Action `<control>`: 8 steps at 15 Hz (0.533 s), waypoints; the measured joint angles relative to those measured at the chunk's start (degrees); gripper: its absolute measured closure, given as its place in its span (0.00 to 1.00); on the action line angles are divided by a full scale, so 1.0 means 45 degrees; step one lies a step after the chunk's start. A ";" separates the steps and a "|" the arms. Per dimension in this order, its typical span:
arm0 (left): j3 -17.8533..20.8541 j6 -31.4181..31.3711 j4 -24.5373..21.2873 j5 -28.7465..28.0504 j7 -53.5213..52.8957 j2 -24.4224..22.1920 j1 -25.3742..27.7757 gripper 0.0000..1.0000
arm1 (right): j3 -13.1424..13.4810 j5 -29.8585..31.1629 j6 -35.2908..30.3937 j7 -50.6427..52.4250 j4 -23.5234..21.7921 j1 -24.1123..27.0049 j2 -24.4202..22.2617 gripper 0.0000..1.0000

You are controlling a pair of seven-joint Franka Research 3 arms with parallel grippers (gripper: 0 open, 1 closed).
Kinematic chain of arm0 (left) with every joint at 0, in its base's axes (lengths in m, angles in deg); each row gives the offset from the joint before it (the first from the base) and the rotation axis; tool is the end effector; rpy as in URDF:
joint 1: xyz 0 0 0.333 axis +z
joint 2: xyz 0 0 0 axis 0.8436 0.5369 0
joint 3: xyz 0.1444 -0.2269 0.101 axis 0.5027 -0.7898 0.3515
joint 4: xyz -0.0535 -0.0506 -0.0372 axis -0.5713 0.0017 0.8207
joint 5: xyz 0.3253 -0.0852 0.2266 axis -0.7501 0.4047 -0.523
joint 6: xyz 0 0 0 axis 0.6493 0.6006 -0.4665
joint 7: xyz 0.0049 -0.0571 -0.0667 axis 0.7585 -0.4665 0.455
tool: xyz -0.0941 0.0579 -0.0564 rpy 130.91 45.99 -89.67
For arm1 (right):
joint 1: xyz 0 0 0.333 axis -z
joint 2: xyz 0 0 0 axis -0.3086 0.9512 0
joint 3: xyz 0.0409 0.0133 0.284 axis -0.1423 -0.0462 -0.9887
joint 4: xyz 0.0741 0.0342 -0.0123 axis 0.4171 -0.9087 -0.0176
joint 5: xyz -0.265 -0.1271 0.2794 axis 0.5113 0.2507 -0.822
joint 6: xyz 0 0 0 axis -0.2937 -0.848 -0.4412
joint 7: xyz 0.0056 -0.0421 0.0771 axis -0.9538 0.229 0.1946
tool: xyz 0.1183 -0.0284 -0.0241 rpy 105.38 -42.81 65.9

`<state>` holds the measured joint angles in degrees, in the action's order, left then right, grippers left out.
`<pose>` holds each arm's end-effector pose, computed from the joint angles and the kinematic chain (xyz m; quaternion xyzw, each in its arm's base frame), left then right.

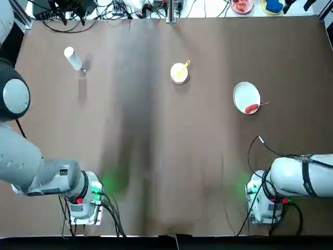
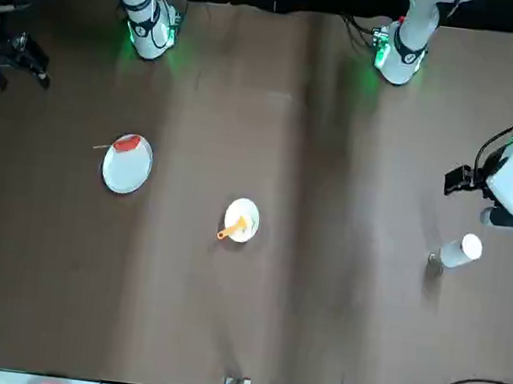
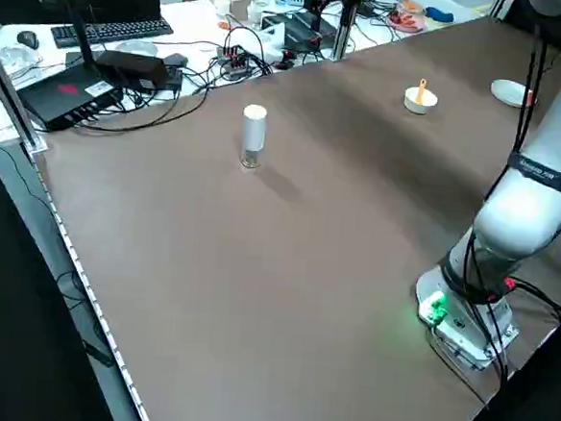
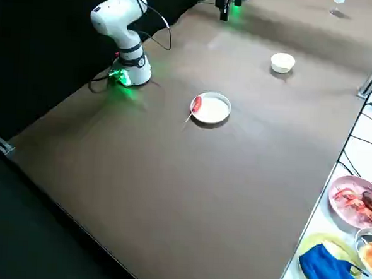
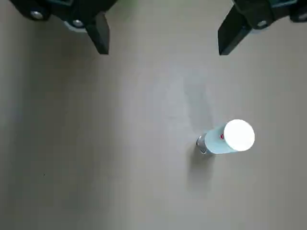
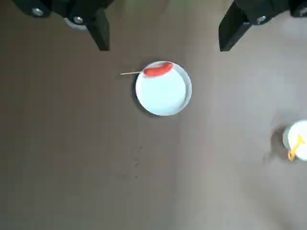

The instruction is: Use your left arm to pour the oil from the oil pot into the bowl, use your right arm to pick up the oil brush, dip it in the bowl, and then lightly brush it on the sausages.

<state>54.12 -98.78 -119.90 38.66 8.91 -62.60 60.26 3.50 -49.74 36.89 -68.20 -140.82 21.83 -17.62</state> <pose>0.5965 -0.0376 0.5013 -0.9990 0.0023 0.0414 0.0176 0.5241 -0.0020 0.6013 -0.9992 -0.0353 -0.0187 0.0009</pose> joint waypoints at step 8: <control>-0.0005 -0.0314 0.0000 0.0124 0.0018 0.0085 0.0005 0.00 | -0.0075 -0.0214 0.0221 -0.1065 0.0299 -0.0044 0.0142 0.00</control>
<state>54.10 -100.19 -119.90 39.22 8.99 -62.22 60.28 3.16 -50.70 37.88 -72.99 -139.47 21.63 -16.98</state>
